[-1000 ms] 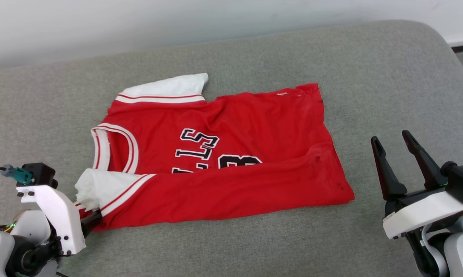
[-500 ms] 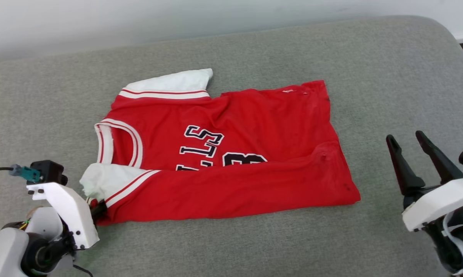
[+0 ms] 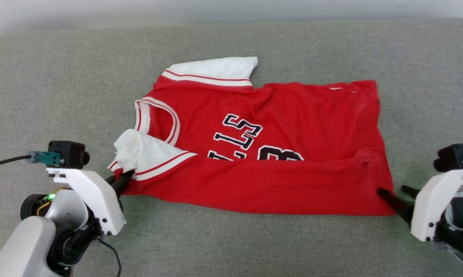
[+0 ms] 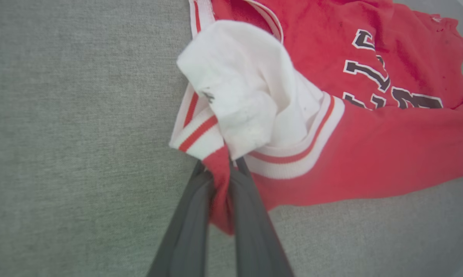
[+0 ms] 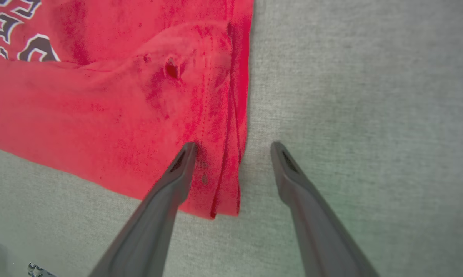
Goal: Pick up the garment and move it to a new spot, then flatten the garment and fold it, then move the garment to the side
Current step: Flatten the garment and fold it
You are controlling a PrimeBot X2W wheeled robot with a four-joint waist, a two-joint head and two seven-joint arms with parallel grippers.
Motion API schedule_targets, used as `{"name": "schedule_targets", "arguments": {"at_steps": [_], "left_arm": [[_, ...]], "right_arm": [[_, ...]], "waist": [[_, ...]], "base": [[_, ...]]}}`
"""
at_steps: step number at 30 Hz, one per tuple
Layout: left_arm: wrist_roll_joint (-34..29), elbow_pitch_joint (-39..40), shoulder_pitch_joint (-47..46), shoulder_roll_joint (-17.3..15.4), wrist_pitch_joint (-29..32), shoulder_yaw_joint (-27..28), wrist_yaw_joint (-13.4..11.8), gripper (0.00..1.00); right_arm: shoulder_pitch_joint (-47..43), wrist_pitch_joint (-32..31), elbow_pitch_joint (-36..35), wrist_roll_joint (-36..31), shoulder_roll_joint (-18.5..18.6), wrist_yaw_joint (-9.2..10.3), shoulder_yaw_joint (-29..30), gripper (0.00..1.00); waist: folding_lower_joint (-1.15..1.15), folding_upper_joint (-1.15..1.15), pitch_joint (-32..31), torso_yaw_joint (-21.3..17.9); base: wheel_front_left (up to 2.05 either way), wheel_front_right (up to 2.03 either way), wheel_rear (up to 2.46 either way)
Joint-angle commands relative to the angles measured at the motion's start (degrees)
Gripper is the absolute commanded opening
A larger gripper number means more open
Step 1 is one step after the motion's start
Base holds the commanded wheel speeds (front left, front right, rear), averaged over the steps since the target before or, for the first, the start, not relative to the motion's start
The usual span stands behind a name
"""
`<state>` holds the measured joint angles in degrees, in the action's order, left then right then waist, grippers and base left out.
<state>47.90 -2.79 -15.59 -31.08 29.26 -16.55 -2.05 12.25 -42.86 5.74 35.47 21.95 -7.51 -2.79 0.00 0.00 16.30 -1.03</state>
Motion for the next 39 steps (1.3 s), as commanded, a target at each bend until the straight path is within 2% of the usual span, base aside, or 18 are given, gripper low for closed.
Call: {"name": "schedule_targets", "arguments": {"at_steps": [1, 5, 6, 7, 8, 15, 24, 34, 39], "left_arm": [[-0.45, 0.71, -0.84, 0.42, -0.55, -0.3, -0.2, 0.0], [-1.0, 1.6, -1.2, 1.16, -0.86, -1.15, -0.22, 0.0], [-0.85, 1.48, -0.98, 1.55, -0.99, -1.39, -0.35, 0.0], [-0.7, 1.39, -0.89, 1.58, -0.96, -1.41, -0.37, 0.0], [-0.64, 1.27, -0.71, 1.48, -1.05, -1.31, -0.39, 0.0], [-0.14, 1.26, 1.21, 0.93, -1.56, -0.78, -0.5, 0.0], [0.72, 2.89, 8.55, 0.31, -2.62, -0.02, -2.59, 0.0], [3.39, 6.68, 19.14, -0.66, -0.95, 1.19, -6.24, 0.0], [5.21, 5.76, 22.13, 1.1, -0.63, 0.53, -7.1, 0.0]], "right_arm": [[1.11, -0.9, 1.19, -0.34, -0.87, 0.05, -0.47, 1.0], [1.31, -4.04, 5.94, 0.6, -3.26, 0.03, -2.74, 1.0], [1.47, -5.17, 8.45, 1.2, -4.34, 0.01, -4.68, 0.46], [1.79, -4.77, 8.62, 1.31, -4.49, 0.01, -5.04, 0.16], [2.28, -4.58, 8.75, 1.45, -4.5, 0.01, -5.3, 0.0], [5.25, -2.1, 7.01, 2.01, -1.98, -0.04, -5.71, 0.0], [3.08, -0.58, 5.44, 2.76, -0.47, 0.04, -6.53, 0.0], [-5.03, -4.2, 2.74, 2.84, -1.31, 0.04, -3.86, 0.0], [-9.23, -3.79, 3.36, 1.26, -3.28, 0.04, -2.12, 0.0]], "waist": [[0.0, 0.0, 1.55, 1.37], [0.0, 0.0, 2.85, 2.49], [0.0, 0.0, 3.16, 2.69], [0.0, 0.0, 3.21, 2.68], [0.0, 0.0, 3.17, 2.53], [0.0, 0.0, 0.59, 1.57], [0.0, 0.0, -9.47, 0.96], [0.0, 0.0, -15.81, 0.51], [0.0, 0.0, -15.78, 0.08]], "base": [[0.0, 0.0, 0.0], [0.0, 0.0, 0.0], [0.0, 0.0, 0.0], [0.0, 0.0, 0.0], [0.0, 0.0, 0.0], [0.0, 0.0, 0.0], [0.0, 0.0, 0.0], [0.0, 0.0, 0.0], [0.0, 0.0, 0.0]]}}
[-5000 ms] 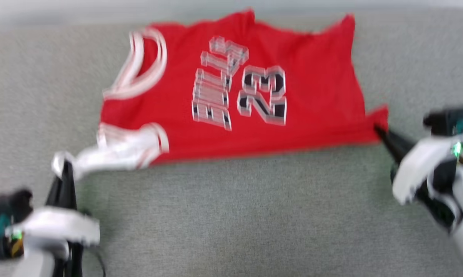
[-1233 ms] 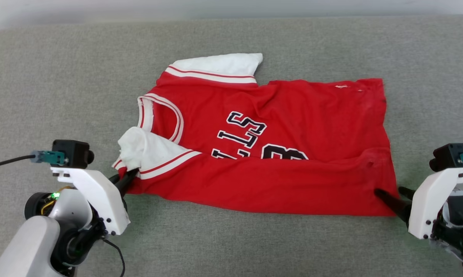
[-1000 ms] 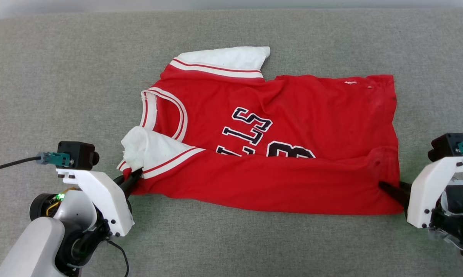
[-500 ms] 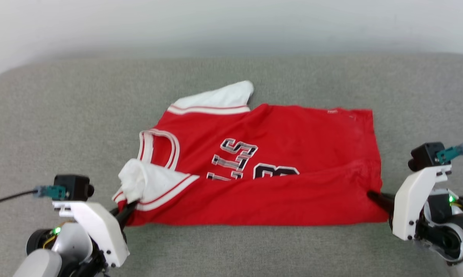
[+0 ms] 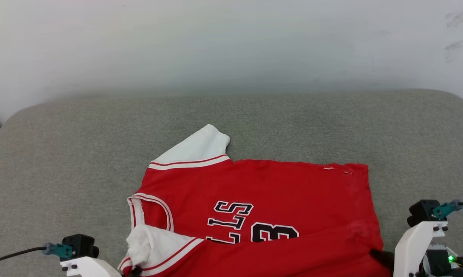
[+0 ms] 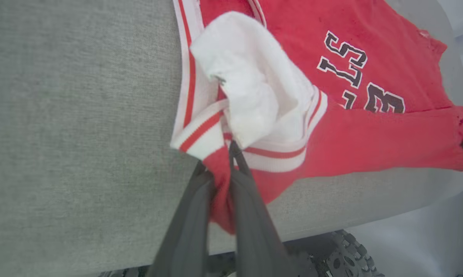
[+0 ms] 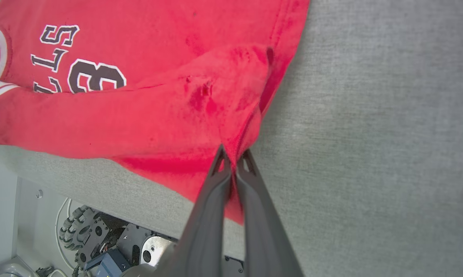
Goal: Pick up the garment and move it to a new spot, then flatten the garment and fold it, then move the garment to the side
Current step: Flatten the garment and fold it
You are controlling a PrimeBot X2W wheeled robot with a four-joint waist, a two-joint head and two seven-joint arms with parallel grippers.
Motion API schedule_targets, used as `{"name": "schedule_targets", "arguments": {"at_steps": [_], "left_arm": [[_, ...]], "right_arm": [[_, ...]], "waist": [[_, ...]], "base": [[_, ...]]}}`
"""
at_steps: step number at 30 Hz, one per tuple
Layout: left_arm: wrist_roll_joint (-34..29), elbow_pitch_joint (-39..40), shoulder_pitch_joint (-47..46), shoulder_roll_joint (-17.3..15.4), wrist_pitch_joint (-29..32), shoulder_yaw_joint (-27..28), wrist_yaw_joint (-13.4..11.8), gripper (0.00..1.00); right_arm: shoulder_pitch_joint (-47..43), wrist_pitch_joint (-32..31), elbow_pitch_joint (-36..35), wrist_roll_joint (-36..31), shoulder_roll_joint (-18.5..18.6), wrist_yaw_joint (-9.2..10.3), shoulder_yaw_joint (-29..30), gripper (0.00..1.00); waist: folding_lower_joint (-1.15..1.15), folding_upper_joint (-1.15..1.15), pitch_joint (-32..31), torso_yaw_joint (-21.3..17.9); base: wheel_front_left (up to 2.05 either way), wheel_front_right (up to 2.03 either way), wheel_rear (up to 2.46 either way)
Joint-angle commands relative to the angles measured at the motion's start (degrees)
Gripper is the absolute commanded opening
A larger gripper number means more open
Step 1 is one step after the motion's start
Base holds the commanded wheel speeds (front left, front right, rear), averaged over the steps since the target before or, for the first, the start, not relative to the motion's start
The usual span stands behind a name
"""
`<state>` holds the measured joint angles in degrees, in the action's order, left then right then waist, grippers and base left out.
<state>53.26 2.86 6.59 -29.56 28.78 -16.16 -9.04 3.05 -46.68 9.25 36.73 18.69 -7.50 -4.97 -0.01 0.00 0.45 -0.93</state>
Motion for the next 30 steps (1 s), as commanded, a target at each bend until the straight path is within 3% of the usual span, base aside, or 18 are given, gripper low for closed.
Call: {"name": "schedule_targets", "arguments": {"at_steps": [1, 2, 3, 12, 18, 25, 30], "left_arm": [[0.76, -0.45, 0.15, 0.45, 0.03, -0.15, 0.28, 0.06], [0.92, -0.96, -0.02, 1.02, -0.26, -0.23, 0.46, 0.58], [0.81, -1.71, -0.46, 1.09, -0.64, -0.23, 0.67, 1.0], [-2.51, -4.23, -4.37, 1.04, -7.77, 3.21, -0.86, 1.0], [-6.45, -3.9, -8.67, 0.95, -13.35, 4.66, -2.53, 1.0], [-10.0, -3.8, -18.85, 1.12, -19.0, 6.1, -2.39, 1.0], [-10.88, -5.53, -28.41, -0.67, -18.44, 7.0, -1.5, 1.0]], "right_arm": [[-0.29, 0.7, 0.11, -0.64, -0.26, 0.03, 0.09, 0.0], [-0.55, 1.49, 0.54, -0.78, -0.82, 0.03, 0.16, 0.47], [-0.52, 3.12, 0.55, -1.31, -1.12, 0.03, 0.15, 1.0], [1.74, 23.25, -0.97, -7.41, -0.31, 0.03, -0.74, 1.0], [3.85, 35.23, -2.84, -13.71, -2.02, 0.03, 0.35, 1.0], [8.11, 43.02, -7.34, -17.88, -5.05, 0.03, 1.57, 1.0], [11.66, 45.43, -10.78, -18.87, -7.22, 0.03, 0.73, 1.0]], "waist": [[0.01, 0.0, 0.18, -0.15], [0.01, 0.0, 0.27, -0.3], [0.01, 0.0, 0.35, -0.42], [0.01, 0.0, 0.63, -2.14], [0.01, 0.0, 2.15, -4.51], [0.01, 0.0, 9.18, -8.14], [0.01, 0.0, 16.34, -11.26]], "base": [[0.0, 0.0, 0.0], [0.0, 0.0, 0.0], [0.0, 0.0, 0.0], [0.0, 0.0, 0.0], [0.0, 0.0, 0.0], [0.0, 0.0, 0.0], [0.0, 0.0, 0.0]]}}
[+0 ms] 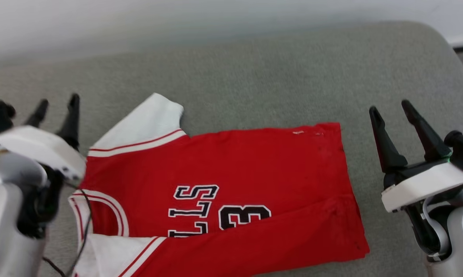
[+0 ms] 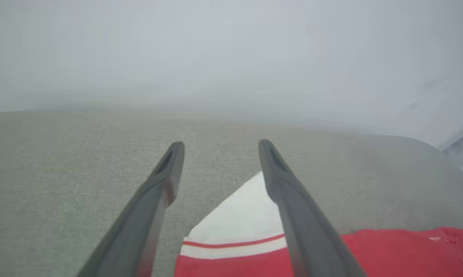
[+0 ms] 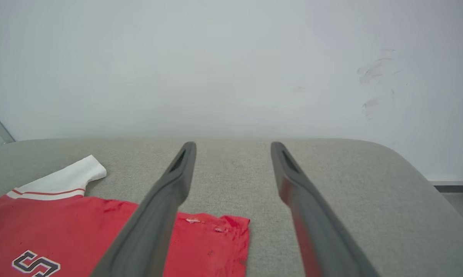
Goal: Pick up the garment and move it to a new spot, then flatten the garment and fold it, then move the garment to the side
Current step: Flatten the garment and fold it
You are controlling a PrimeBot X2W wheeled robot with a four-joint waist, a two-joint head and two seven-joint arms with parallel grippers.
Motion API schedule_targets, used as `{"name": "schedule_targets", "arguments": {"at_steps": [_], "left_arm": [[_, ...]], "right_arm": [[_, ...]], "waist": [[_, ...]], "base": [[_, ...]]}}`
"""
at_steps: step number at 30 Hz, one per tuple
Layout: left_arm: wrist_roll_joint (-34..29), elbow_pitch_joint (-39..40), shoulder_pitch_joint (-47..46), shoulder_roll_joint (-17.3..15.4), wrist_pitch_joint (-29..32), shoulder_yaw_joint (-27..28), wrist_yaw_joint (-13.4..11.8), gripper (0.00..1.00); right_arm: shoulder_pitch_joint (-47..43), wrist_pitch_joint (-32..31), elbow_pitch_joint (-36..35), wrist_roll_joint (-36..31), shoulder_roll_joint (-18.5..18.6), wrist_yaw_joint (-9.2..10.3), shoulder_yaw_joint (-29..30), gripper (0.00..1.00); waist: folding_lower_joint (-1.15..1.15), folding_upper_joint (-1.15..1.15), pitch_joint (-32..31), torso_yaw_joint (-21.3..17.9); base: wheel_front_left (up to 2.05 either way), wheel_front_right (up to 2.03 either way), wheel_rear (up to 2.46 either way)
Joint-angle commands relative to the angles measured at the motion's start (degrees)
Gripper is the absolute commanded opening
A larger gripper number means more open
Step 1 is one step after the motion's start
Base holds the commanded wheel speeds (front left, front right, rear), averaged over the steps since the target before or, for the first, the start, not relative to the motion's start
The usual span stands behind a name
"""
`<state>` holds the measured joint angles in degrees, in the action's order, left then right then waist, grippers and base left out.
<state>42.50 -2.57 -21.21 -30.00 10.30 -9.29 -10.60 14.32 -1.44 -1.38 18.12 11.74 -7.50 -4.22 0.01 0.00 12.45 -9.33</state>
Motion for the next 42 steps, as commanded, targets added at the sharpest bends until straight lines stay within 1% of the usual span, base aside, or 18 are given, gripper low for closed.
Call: {"name": "schedule_targets", "arguments": {"at_steps": [1, 4, 7, 11, 12, 15, 16, 20, 23, 24, 25, 26, 27, 30, 34, 35, 38, 42], "left_arm": [[-0.07, -0.54, -2.58, -0.54, 0.53, 0.08, 0.62, 1.0], [0.61, -2.42, -8.33, -1.91, 3.33, -0.56, 2.47, 1.0], [2.16, -5.09, -13.65, -3.58, 9.15, -2.22, 5.16, 1.0], [4.44, -8.74, -19.51, -6.29, 20.23, -5.42, 8.66, 1.0], [5.62, -10.52, -21.76, -7.8, 26.22, -6.71, 9.62, 1.0], [6.62, -12.41, -24.19, -10.05, 34.86, -8.65, 9.9, 1.0], [6.57, -13.78, -26.11, -12.03, 40.95, -10.3, 9.98, 1.0], [6.91, -16.41, -26.94, -12.99, 46.47, -11.76, 8.87, 1.0], [7.54, -19.1, -25.13, -12.35, 49.29, -12.81, 7.53, 1.0], [7.94, -19.66, -24.57, -11.87, 49.65, -12.94, 7.41, 0.92], [8.51, -20.11, -24.05, -11.2, 49.64, -12.87, 7.18, 0.48], [8.81, -20.45, -23.46, -10.66, 49.47, -12.93, 7.23, 0.32], [8.8, -20.76, -23.06, -10.33, 49.03, -13.07, 7.46, 0.0], [9.19, -21.62, -22.72, -8.99, 47.06, -13.02, 8.09, 0.0], [8.29, -22.42, -24.4, -8.17, 43.62, -12.74, 9.02, 0.0], [8.29, -22.42, -24.4, -8.17, 43.62, -12.74, 9.02, 0.0], [7.29, -22.86, -26.32, -7.24, 40.55, -12.54, 9.48, 0.0], [6.26, -22.68, -29.04, -4.74, 36.74, -13.12, 10.66, 0.0]], "right_arm": [[0.93, 0.56, -0.53, -0.35, -0.61, 0.03, -0.12, 1.0], [2.31, 1.02, -1.26, -0.64, -1.55, 0.03, -0.03, 1.0], [3.14, 1.42, -1.22, -0.69, -2.29, 0.03, -0.29, 1.0], [3.81, 1.81, -0.5, -0.44, -3.02, 0.03, -0.86, 1.0], [4.0, 1.86, 0.05, -0.22, -3.42, 0.03, -1.05, 1.0], [4.04, 2.22, 0.79, 0.25, -3.91, 0.03, -1.29, 1.0], [4.24, 2.63, 1.43, 0.86, -4.38, 0.03, -1.71, 1.0], [4.74, 3.14, 2.5, 1.92, -4.71, 0.03, -2.18, 1.0], [4.86, 3.11, 3.3, 2.73, -4.6, 0.03, -2.63, 1.0], [4.95, 2.59, 3.63, 3.21, -4.38, 0.03, -3.07, 1.0], [5.23, 2.69, 3.62, 3.99, -4.03, 0.03, -3.57, 1.0], [5.41, 2.26, 3.74, 4.8, -3.5, 0.03, -4.19, 1.0], [5.52, 1.84, 4.01, 5.67, -3.03, 0.03, -4.62, 1.0], [6.39, 0.37, 4.6, 7.97, -1.52, 0.03, -5.76, 1.0], [8.42, -3.05, 6.16, 11.77, 1.02, 0.03, -6.53, 1.0], [8.42, -3.05, 6.16, 11.77, 1.02, 0.03, -6.53, 1.0], [10.79, -9.96, 8.68, 16.33, 3.67, 0.03, -8.13, 1.0], [14.42, -20.08, 12.69, 20.81, 7.77, 0.03, -9.73, 1.0]], "waist": [[-0.01, 0.0, 5.48, -3.35], [-0.01, 0.0, 8.39, -4.81], [-0.01, 0.0, 10.38, -6.12], [-0.01, 0.0, 12.03, -8.02], [-0.01, 0.0, 12.64, -9.01], [-0.01, 0.0, 13.54, -10.38], [-0.01, 0.0, 14.52, -11.5], [-0.01, 0.0, 15.66, -12.54], [-0.01, 0.0, 15.98, -12.98], [-0.01, 0.0, 16.01, -13.06], [-0.01, 0.0, 16.04, -13.07], [-0.01, 0.0, 16.06, -13.03], [-0.01, 0.0, 16.04, -12.92], [-0.01, 0.0, 15.66, -12.13], [-0.01, 0.0, 14.65, -10.34], [-0.01, 0.0, 14.65, -10.34], [-0.01, 0.0, 13.65, -8.38], [-0.01, 0.0, 12.58, -4.73]], "base": [[0.0, 0.0, 0.0], [0.0, 0.0, 0.0], [0.0, 0.0, 0.0], [0.0, 0.0, 0.0], [0.0, 0.0, 0.0], [0.0, 0.0, 0.0], [0.0, 0.0, 0.0], [0.0, 0.0, 0.0], [0.0, 0.0, 0.0], [0.0, 0.0, 0.0], [0.0, 0.0, 0.0], [0.0, 0.0, 0.0], [0.0, 0.0, 0.0], [0.0, 0.0, 0.0], [0.0, 0.0, 0.0], [0.0, 0.0, 0.0], [0.0, 0.0, 0.0], [0.0, 0.0, 0.0]]}}
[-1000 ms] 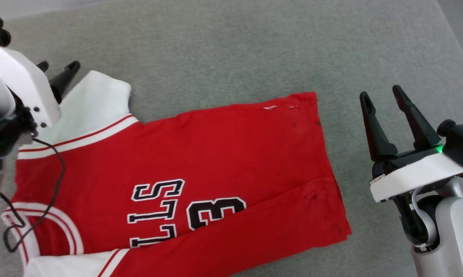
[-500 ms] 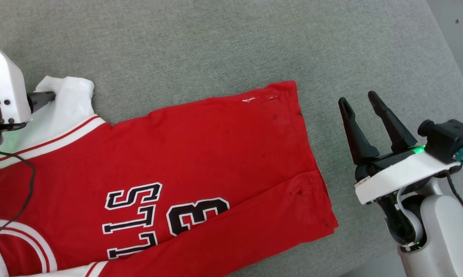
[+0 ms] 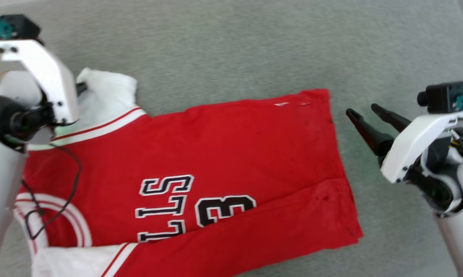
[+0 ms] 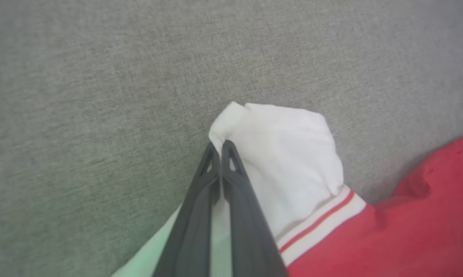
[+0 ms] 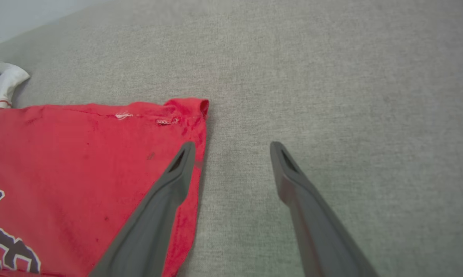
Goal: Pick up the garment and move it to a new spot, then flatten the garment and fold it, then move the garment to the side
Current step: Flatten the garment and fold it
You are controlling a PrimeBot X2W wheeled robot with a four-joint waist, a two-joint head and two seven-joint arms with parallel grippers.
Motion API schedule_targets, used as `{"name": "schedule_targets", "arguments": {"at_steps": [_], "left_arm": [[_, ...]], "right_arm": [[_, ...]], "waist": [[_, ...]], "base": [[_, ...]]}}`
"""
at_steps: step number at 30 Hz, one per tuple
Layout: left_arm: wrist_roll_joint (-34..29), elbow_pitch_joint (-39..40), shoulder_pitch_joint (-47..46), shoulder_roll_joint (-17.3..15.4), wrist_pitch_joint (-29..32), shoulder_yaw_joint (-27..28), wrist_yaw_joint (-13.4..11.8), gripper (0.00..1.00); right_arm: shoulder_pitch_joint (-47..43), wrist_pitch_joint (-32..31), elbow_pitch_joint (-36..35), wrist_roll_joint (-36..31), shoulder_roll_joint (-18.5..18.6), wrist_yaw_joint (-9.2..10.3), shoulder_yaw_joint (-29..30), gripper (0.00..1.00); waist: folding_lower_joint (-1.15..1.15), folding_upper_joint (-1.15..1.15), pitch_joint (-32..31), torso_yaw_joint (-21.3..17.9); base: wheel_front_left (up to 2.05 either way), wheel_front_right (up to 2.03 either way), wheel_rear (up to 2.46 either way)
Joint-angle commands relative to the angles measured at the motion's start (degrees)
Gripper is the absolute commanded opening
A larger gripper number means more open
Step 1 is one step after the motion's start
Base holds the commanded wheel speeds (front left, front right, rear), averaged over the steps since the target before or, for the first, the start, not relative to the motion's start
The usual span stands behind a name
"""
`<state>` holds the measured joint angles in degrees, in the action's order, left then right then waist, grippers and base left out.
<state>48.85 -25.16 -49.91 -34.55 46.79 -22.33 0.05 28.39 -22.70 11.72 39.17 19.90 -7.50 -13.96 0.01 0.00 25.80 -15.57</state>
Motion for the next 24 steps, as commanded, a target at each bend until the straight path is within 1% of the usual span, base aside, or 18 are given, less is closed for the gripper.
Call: {"name": "schedule_targets", "arguments": {"at_steps": [1, 5, 8, 13, 18, 19, 20, 22, 24], "left_arm": [[-0.37, 0.17, -0.92, 0.36, -0.58, -0.25, 0.25, 0.0], [-1.39, 1.43, -2.42, 3.05, -3.49, -1.61, 1.62, 0.0], [-2.27, 2.64, -3.53, 4.51, -5.21, -2.54, 2.43, 0.0], [-2.6, 4.08, -4.41, 6.08, -6.87, -3.34, 3.08, 0.0], [-2.98, 4.92, -4.8, 6.58, -7.78, -3.73, 3.27, 0.0], [-3.06, 4.96, -4.78, 6.54, -7.85, -3.78, 3.33, 0.0], [-3.04, 5.0, -4.73, 6.6, -7.95, -3.87, 3.37, 0.0], [-2.93, 5.04, -4.64, 6.5, -8.14, -3.84, 3.36, 0.0], [-2.78, 4.9, -4.26, 6.31, -8.37, -3.83, 3.48, 0.0]], "right_arm": [[1.31, -0.95, 0.46, 0.29, 0.26, 0.03, -0.26, 1.0], [4.99, -8.76, 4.04, 1.79, 2.33, 0.03, -0.57, 1.0], [7.92, -12.77, 6.67, 1.14, 3.01, 0.03, -1.0, 1.0], [11.85, -18.06, 12.46, 1.01, 2.03, 0.03, -2.74, 1.0], [11.97, -23.96, 19.1, 0.78, 0.45, 0.03, -6.25, 1.0], [11.74, -25.13, 20.04, 1.21, 0.07, 0.03, -6.8, 0.98], [11.69, -25.99, 20.44, 1.77, -0.38, 0.02, -7.17, 0.02], [12.27, -25.55, 20.25, 2.3, -0.62, 0.0, -7.46, 0.0], [13.12, -24.68, 19.68, 2.08, 0.11, -0.04, -7.61, 0.0]], "waist": [[-0.01, 0.0, -0.91, 2.4], [-0.01, 0.0, -1.13, 6.12], [-0.01, 0.0, -0.67, 8.33], [-0.01, 0.0, 0.11, 10.32], [-0.01, 0.0, 0.66, 11.4], [-0.01, 0.0, 0.71, 11.54], [-0.01, 0.0, 0.72, 11.65], [-0.01, 0.0, 0.65, 11.81], [-0.01, 0.0, 0.26, 11.95]], "base": [[0.0, 0.0, 0.0], [0.0, 0.0, 0.0], [0.0, 0.0, 0.0], [0.0, 0.0, 0.0], [0.0, 0.0, 0.0], [0.0, 0.0, 0.0], [0.0, 0.0, 0.0], [0.0, 0.0, 0.0], [0.0, 0.0, 0.0]]}}
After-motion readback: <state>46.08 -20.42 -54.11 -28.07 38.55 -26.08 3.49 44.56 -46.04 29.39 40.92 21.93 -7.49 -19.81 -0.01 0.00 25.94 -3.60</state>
